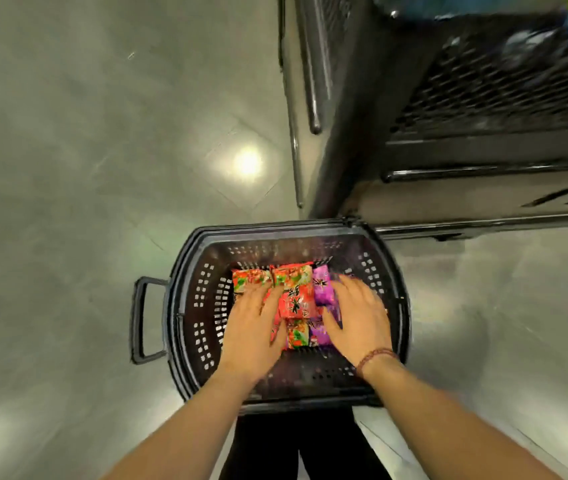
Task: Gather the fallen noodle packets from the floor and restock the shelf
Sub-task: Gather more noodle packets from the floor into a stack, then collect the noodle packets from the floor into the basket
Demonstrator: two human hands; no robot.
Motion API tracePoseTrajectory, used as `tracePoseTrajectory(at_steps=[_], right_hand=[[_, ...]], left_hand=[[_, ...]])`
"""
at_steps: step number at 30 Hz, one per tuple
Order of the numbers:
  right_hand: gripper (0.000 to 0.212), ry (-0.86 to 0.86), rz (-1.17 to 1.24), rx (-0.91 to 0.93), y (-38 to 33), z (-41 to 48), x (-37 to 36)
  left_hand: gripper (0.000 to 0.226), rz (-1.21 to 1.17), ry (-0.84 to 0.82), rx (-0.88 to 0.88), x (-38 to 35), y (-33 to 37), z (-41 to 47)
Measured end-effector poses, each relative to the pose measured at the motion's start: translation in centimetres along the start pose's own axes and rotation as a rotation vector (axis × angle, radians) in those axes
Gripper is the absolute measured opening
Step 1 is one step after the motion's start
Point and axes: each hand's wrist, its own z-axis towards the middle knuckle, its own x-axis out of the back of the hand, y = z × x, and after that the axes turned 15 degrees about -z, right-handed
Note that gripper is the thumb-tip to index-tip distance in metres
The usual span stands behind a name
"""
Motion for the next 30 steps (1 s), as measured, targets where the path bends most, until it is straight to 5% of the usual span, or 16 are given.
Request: tracePoseTrajectory(at_steps=[14,30], right_hand=[[0.053,0.079,0.072,-0.345,11.9,-21.5,17.9],[0.051,0.307,0.226,-0.704,36.9,-42.2,20.4]], left_hand=[[0.048,0.112,-0.22,-0.42,7.4,25.2,-4.3],[0.053,0.264,-0.45,-0.858,-10.8,56.4,-6.9]])
